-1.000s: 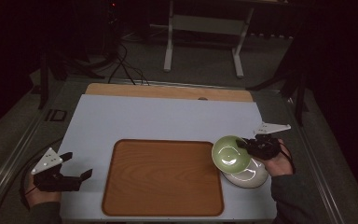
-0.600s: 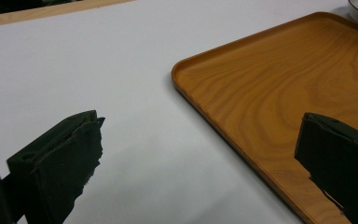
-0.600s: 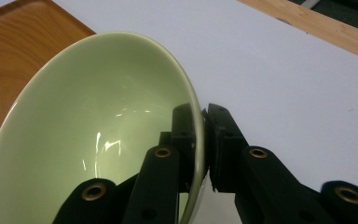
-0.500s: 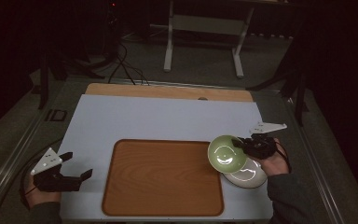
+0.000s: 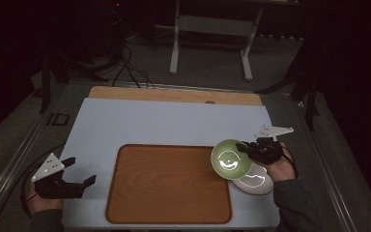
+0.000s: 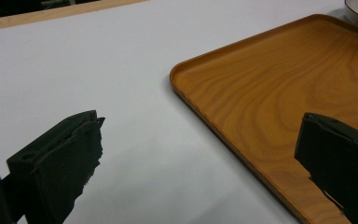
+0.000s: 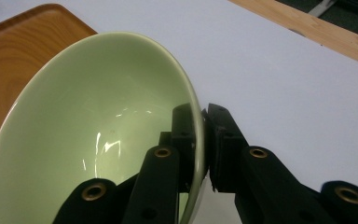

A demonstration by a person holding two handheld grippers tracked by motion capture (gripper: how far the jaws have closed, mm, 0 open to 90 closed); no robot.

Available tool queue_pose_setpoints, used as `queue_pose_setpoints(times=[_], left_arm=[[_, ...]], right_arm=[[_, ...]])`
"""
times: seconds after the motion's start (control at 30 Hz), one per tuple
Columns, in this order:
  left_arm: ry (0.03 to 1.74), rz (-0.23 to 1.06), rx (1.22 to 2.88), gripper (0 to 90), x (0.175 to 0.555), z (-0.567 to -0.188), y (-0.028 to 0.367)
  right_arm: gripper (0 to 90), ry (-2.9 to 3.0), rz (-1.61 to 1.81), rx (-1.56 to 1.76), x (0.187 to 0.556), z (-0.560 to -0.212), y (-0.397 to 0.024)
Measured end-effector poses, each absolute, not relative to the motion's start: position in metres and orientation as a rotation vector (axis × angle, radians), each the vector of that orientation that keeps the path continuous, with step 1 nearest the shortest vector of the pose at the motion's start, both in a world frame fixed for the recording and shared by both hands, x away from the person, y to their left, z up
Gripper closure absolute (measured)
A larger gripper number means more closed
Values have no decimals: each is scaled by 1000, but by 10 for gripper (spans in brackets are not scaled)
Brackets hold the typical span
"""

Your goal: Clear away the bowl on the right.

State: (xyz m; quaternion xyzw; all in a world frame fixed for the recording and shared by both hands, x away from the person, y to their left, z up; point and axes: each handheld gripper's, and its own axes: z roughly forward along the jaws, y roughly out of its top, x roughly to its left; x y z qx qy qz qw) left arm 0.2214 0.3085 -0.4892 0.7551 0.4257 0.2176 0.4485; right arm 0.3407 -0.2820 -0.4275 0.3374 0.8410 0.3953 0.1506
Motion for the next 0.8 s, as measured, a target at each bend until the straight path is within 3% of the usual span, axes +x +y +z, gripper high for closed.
queue_pose_setpoints(times=[0.8], left_arm=[[1047,539,1862,7,221,-489,309]], right_arm=[[818,2438,1178,934,340,-427,-264]])
